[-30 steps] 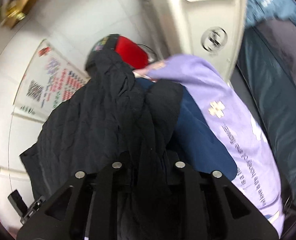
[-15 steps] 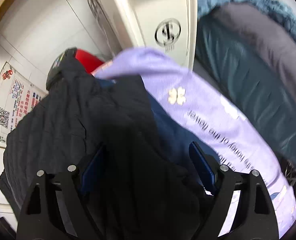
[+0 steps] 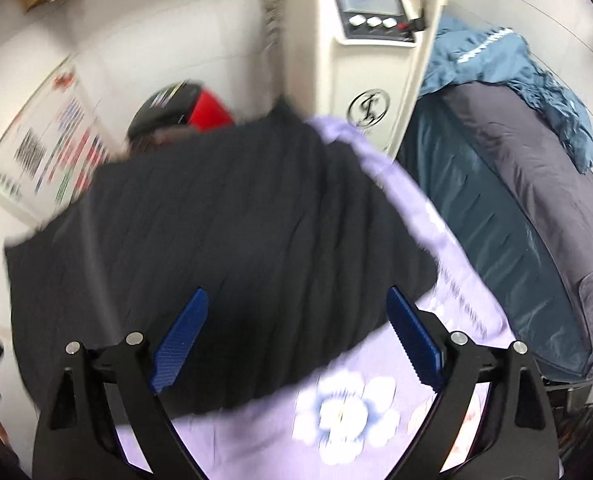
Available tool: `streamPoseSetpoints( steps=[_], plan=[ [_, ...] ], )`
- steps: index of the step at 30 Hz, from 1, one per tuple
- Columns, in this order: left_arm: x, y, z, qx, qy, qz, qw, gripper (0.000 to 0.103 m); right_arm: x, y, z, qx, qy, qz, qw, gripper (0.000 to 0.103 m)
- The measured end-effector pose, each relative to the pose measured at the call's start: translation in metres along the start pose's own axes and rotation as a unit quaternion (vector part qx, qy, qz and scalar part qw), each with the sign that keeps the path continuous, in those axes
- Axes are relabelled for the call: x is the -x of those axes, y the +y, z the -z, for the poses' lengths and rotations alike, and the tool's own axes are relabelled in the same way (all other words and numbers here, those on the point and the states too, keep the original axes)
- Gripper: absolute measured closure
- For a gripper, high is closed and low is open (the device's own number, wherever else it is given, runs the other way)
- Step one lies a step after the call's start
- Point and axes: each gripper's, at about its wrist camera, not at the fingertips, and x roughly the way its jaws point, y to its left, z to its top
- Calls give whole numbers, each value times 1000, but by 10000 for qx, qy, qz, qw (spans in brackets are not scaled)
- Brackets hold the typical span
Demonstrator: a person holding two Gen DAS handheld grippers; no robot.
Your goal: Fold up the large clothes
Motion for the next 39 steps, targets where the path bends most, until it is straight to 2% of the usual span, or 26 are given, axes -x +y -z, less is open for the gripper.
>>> streamPoseSetpoints(
  steps=[4, 7, 9, 13, 17, 21, 26, 39],
  plan=[
    [21, -27, -2, -59, 388, 304, 9988, 6, 21, 27, 42, 225, 82, 121, 9996, 12],
    [23, -51, 0, 40, 849, 705, 9939, 6, 34, 40, 69, -35, 270, -217, 9994, 10],
    [23, -69, 5, -101, 1087, 740, 9913, 6, 41, 47, 81, -118, 309, -205, 9992, 10],
    [29, -93, 12, -384, 1059, 712, 9911, 6, 50, 56, 92, 3, 263, 162, 9995, 10],
    [34, -107, 11, -488, 1059, 795, 9900, 6, 58, 60, 90, -45, 273, 20, 9996, 10],
    [39, -117, 9, -680, 1077, 223, 9916, 6, 64, 58, 83, -138, 212, -21, 9997, 10],
    [39, -119, 4, -623, 1122, 483, 9905, 6, 69, 66, 75, -48, 185, -39, 9998, 10],
    [31, -118, -3, -495, 1157, 501, 9908, 6, 66, 73, 66, 56, 160, 51, 9998, 10]
  ],
)
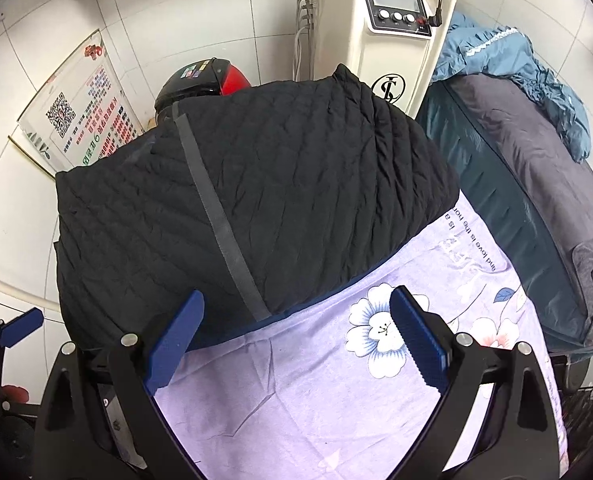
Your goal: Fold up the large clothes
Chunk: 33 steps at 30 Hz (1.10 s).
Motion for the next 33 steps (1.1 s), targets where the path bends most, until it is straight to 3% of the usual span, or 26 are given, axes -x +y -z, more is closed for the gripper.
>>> streamPoseSetpoints(
  steps=[33],
  plan=[
    [-5, 6, -4, 115, 12, -143, 9998, 6, -3, 6, -5, 100, -43, -60, 9999, 10]
  ],
)
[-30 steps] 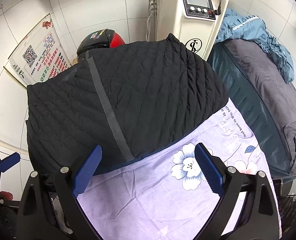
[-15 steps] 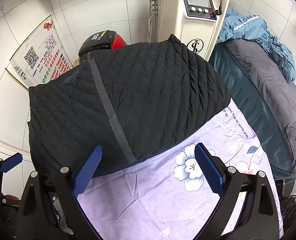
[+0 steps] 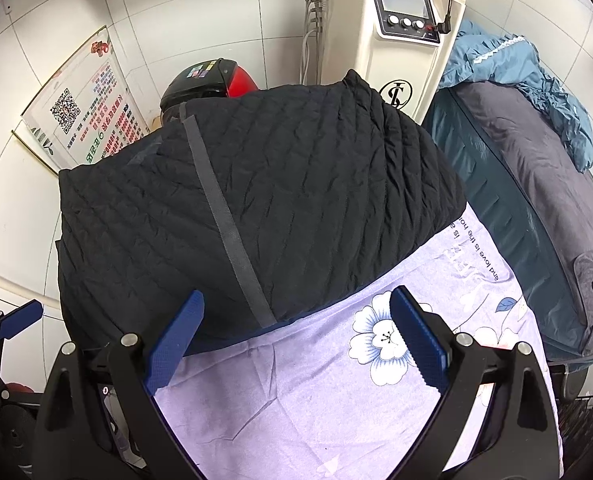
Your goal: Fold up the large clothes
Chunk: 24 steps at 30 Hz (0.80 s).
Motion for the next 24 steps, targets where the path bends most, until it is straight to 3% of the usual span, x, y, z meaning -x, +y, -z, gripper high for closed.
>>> streamPoseSetpoints(
  steps=[24],
  plan=[
    [-1, 0, 2, 70, 8, 12, 10000, 6, 0, 1, -1, 18, -7, 9, 10000, 10]
  ],
)
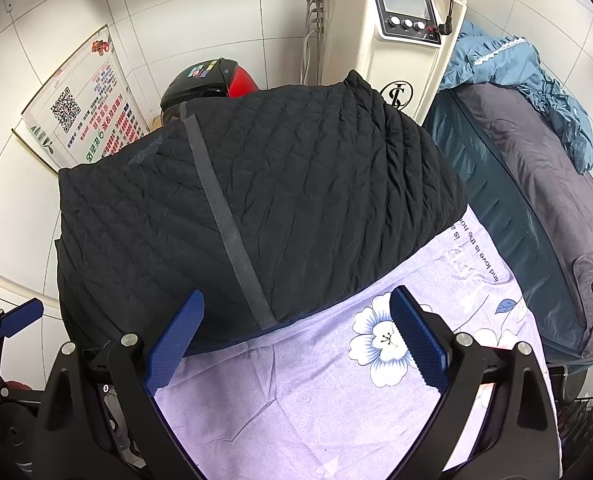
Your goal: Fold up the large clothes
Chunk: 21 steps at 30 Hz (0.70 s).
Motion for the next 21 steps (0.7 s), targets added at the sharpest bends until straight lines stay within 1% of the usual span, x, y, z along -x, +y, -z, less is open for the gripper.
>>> streamPoseSetpoints(
  steps=[21],
  plan=[
    [0, 4, 2, 84, -45, 0, 10000, 6, -3, 5, 1, 70, 6, 24, 10000, 10]
  ],
)
